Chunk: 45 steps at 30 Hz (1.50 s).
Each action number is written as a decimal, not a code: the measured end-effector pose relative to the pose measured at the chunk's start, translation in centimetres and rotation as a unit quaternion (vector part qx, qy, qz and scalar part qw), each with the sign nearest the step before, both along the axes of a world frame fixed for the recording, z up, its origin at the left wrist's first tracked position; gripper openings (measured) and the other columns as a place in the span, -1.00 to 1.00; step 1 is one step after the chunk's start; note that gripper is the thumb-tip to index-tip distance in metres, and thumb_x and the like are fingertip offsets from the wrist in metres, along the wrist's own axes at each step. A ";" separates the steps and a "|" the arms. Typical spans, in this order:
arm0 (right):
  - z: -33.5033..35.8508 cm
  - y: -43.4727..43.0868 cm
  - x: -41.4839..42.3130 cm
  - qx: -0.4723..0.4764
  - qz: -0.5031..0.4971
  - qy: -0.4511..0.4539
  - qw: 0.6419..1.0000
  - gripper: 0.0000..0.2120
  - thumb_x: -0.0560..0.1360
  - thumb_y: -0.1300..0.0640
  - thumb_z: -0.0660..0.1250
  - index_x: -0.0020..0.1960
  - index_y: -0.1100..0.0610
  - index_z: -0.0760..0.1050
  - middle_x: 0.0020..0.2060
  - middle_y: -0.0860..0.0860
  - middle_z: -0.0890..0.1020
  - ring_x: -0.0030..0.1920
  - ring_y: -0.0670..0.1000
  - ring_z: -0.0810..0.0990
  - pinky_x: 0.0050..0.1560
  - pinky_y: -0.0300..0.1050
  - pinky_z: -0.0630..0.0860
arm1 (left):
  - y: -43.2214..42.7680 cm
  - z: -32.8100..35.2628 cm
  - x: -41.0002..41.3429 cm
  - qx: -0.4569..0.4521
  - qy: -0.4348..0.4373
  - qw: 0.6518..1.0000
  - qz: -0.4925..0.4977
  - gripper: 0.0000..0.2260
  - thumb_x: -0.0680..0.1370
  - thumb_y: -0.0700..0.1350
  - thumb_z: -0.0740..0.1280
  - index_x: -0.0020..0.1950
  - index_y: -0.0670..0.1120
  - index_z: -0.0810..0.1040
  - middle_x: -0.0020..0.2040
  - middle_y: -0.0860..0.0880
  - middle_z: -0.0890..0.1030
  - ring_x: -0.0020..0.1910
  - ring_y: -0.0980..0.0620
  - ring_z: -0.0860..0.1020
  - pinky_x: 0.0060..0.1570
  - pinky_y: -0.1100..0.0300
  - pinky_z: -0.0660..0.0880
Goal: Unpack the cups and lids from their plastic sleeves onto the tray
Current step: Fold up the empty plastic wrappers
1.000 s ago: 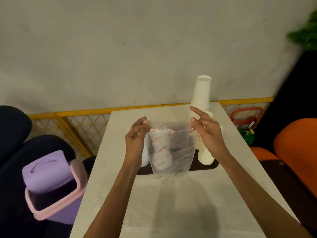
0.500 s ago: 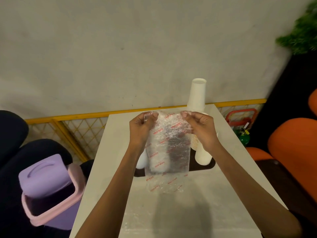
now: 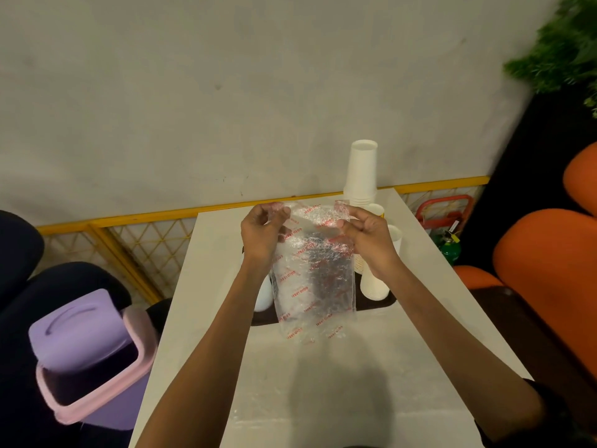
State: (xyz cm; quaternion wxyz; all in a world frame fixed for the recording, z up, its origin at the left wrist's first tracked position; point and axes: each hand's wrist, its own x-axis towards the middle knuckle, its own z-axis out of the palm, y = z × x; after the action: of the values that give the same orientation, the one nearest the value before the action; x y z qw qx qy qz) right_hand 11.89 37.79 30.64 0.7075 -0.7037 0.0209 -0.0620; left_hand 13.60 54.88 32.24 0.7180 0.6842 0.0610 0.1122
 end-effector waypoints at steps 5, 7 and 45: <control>-0.1 -0.8 0.1 0.049 -0.024 0.012 0.998 -0.72 0.55 0.33 0.27 0.24 0.15 0.46 -0.31 -0.06 0.66 -0.38 -0.13 0.65 -0.39 -0.37 0.45 | 1.1 -2.7 -1.8 0.028 0.097 0.984 -0.145 -0.64 0.50 -0.07 0.41 0.22 0.00 0.34 0.09 -0.01 0.57 -0.10 0.06 0.58 -0.22 0.29 0.50; -0.1 -1.0 -0.3 0.073 -0.028 0.021 0.997 -0.72 0.56 0.30 0.27 0.25 0.14 0.42 -0.20 0.03 0.65 -0.38 -0.11 0.65 -0.50 -0.39 0.39 | 1.1 -4.5 -2.8 0.039 0.117 0.977 -0.176 -0.78 0.51 -0.12 0.40 0.10 -0.03 0.44 -0.02 0.00 0.62 -0.14 0.06 0.58 -0.23 0.30 0.48; -4.5 -2.2 -3.7 0.224 0.084 0.200 0.950 -0.87 0.61 0.12 0.18 0.08 0.06 0.49 -0.07 0.06 0.68 -0.05 0.08 0.67 -0.01 0.15 0.57 | 2.0 -6.8 -3.7 -0.055 0.092 0.975 -0.196 -0.55 0.58 -0.39 0.16 -0.39 -0.04 0.60 -0.33 0.04 0.62 -0.34 0.14 0.59 -0.32 0.31 0.54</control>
State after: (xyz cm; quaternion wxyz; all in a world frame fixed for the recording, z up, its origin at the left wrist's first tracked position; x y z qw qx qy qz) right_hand 8.22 35.57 26.16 0.8311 -0.5241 0.1158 0.1457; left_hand 9.88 56.90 25.40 0.7540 0.6496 -0.0027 -0.0978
